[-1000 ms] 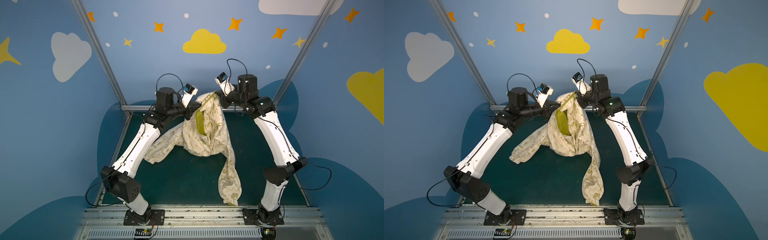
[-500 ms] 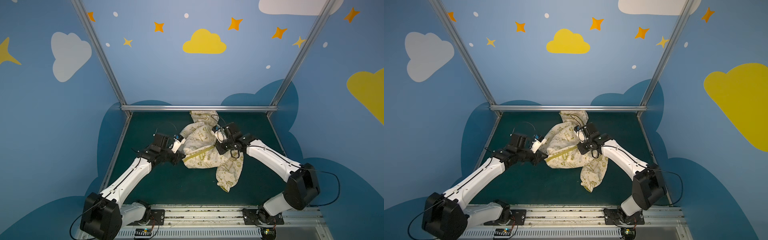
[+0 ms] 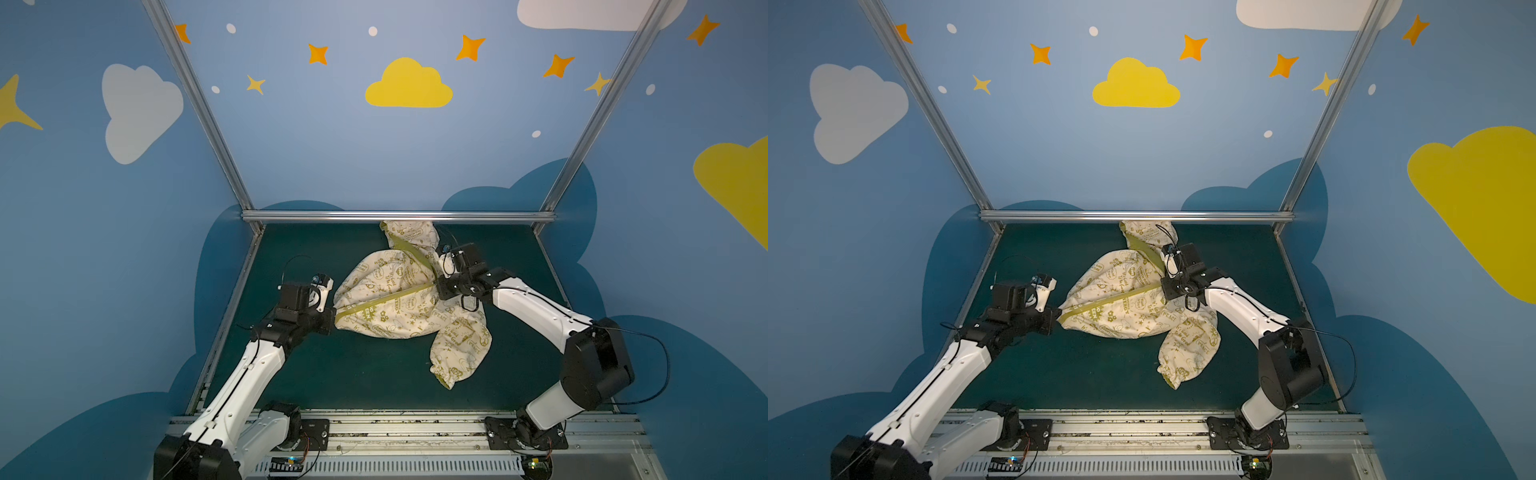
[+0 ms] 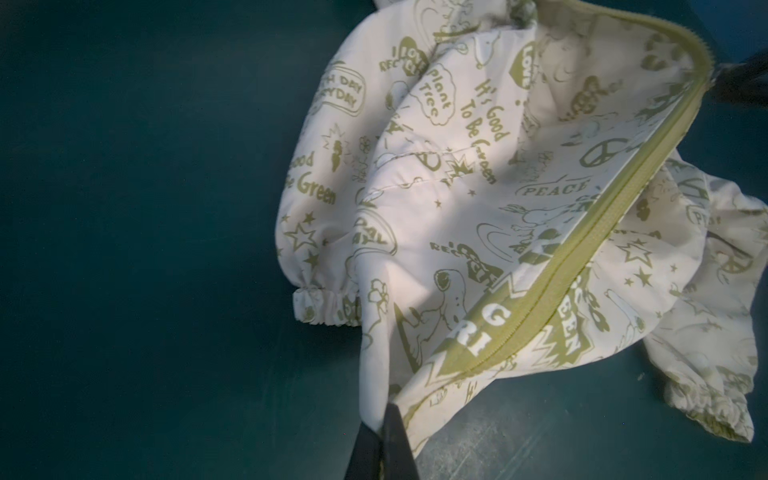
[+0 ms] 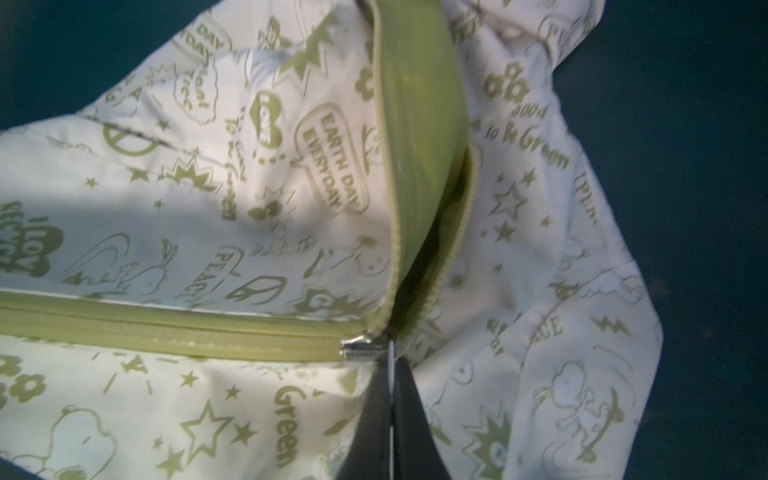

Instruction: Zip up the jacket

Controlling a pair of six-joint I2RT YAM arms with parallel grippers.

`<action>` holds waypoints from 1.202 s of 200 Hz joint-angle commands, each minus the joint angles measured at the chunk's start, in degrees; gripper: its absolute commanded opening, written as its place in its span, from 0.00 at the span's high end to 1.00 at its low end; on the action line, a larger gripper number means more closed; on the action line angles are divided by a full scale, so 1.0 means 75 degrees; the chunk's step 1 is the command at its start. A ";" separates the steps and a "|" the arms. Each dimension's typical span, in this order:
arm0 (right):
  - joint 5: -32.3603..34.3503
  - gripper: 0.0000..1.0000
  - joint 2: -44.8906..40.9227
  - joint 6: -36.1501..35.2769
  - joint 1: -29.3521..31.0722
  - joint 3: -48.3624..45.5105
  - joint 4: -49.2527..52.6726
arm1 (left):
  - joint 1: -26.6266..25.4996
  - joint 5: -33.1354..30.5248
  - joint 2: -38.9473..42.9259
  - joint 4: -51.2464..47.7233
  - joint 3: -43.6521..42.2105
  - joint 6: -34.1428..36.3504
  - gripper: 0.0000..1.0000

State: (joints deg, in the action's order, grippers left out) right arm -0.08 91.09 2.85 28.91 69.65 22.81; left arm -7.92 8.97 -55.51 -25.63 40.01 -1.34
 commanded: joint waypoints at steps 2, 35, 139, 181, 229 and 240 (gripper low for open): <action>0.0895 1.00 0.0018 -0.0193 -0.0483 0.0687 0.0025 | 0.0746 -0.0444 0.0304 -0.0442 -0.0109 -0.0008 0.97; 0.1125 1.00 0.0027 -0.0118 -0.0978 0.0877 0.0005 | 0.1846 -0.0422 0.0305 -0.0638 0.0150 0.0322 0.97; 0.2214 1.00 0.0443 0.0926 -0.2142 0.0844 -0.0620 | 0.3271 0.1218 -0.0571 0.0194 0.0628 0.0352 0.97; 0.2524 1.00 0.0991 0.1049 -0.2852 0.2407 -0.0212 | 0.3249 0.2122 -0.2982 0.1072 0.2987 -0.0419 0.97; 0.2078 1.00 0.0508 0.0794 -0.3339 0.2424 -0.0135 | 0.2980 0.2674 -0.4481 0.1099 0.5631 -0.0528 0.97; 0.2032 1.00 0.0277 0.0678 -0.3348 0.2133 -0.0062 | 0.2944 0.2727 -0.4347 0.1352 0.5505 -0.0544 0.97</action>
State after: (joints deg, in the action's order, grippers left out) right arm 6.44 97.67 8.88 7.94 87.20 22.15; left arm 12.14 33.95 -89.25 -18.17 79.09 -4.73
